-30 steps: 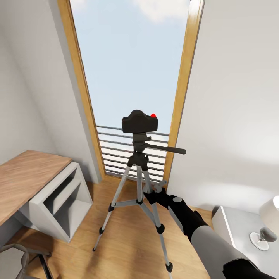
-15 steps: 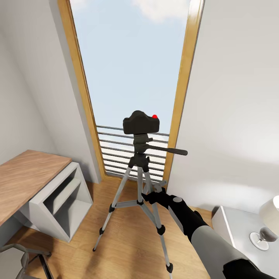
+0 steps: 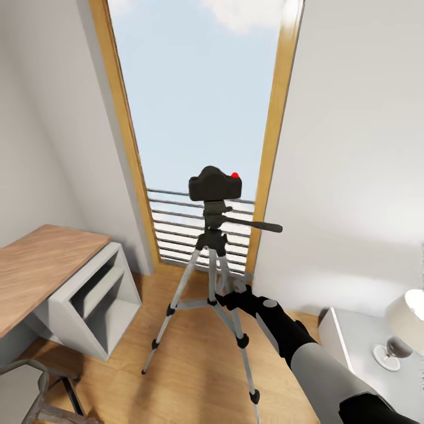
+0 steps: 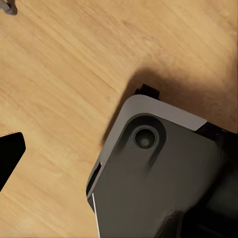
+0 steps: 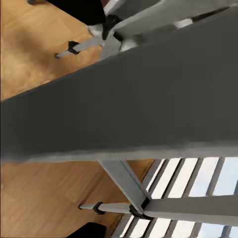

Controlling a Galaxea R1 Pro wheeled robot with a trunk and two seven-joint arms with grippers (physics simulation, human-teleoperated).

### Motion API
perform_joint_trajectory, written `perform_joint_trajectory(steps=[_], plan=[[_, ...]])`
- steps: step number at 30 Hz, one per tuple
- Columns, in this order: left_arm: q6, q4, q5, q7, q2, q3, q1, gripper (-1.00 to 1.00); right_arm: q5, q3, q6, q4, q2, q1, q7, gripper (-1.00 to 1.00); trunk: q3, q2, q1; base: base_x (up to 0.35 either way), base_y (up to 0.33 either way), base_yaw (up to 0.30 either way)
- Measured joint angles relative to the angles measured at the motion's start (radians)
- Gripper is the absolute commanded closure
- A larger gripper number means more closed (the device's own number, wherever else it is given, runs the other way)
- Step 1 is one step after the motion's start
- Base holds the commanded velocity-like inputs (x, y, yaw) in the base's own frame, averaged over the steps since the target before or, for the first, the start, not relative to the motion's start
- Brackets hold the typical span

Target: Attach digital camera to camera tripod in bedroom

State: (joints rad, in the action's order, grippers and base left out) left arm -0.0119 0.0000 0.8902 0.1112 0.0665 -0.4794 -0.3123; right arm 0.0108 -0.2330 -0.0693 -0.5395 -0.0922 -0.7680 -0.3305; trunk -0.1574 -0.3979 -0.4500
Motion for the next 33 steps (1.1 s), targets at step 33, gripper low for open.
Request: perform_joint_trajectory(steps=[33], plan=[[-0.001, 0.0, 0.0, 0.0, 0.0, 0.0, 0.0, -1.0, -0.001, 0.001, 0.001, 0.0, 0.003, 0.0, 0.012, -1.0, 0.0, 0.0, 0.0, -0.185, -0.018, 0.0]])
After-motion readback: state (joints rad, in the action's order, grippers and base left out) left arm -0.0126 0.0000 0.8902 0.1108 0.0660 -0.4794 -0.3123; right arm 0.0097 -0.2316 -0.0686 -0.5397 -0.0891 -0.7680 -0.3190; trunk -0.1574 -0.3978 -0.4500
